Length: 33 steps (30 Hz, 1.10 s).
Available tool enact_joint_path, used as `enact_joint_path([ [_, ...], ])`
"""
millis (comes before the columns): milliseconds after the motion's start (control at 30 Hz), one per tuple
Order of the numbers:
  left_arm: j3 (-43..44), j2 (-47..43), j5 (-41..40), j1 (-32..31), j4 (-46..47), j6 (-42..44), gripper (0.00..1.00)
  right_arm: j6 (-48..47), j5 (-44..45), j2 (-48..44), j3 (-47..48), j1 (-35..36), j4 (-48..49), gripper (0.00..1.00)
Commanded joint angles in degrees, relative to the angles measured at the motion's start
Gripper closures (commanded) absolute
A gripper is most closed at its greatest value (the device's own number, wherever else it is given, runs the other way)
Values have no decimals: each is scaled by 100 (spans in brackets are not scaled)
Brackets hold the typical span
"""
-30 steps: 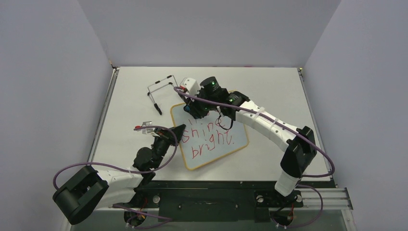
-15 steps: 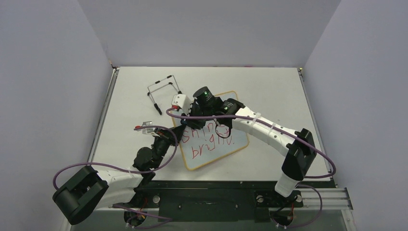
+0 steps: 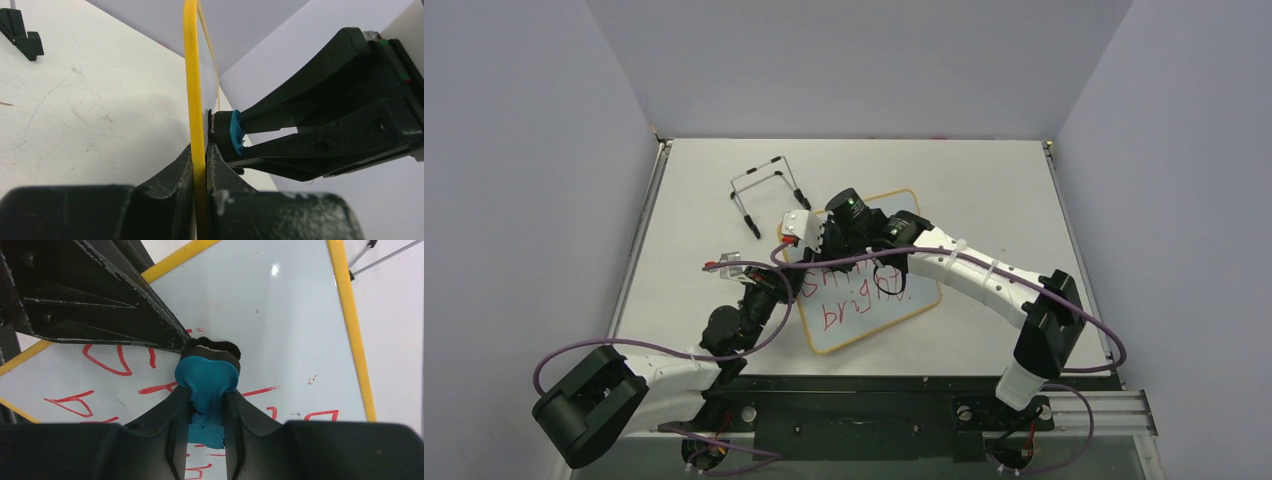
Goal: Erase the whiteboard
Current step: Erase the whiteboard at the center of the board.
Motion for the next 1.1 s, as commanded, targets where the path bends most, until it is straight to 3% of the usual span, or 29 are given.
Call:
enact_joint_path([
  [0,109,-187,676,-78,-50,638,100,-330,382,-32,-71,312,-315,100],
  [267,91,-232,645,-81,-64,633,100,472,988,-180,-222,-369,251,100],
  [500,105,-94,658,-74,65,597,100,-378,-137,-168,-203,-165,-384,100],
  [633,101,-104,658,-76,57,600,100,-599,-284,-86,-165,176,-597,100],
  [800,80,-156,656,-77,29,597,100,-124,247,-83,-100,165,-293,100],
  [933,70,-145,645,-76,29,588,100,518,628,-288,-226,-311,241,100],
  [1067,93,-48,664,-81,106,572,100,620,452,-409,-382,-580,434,100],
])
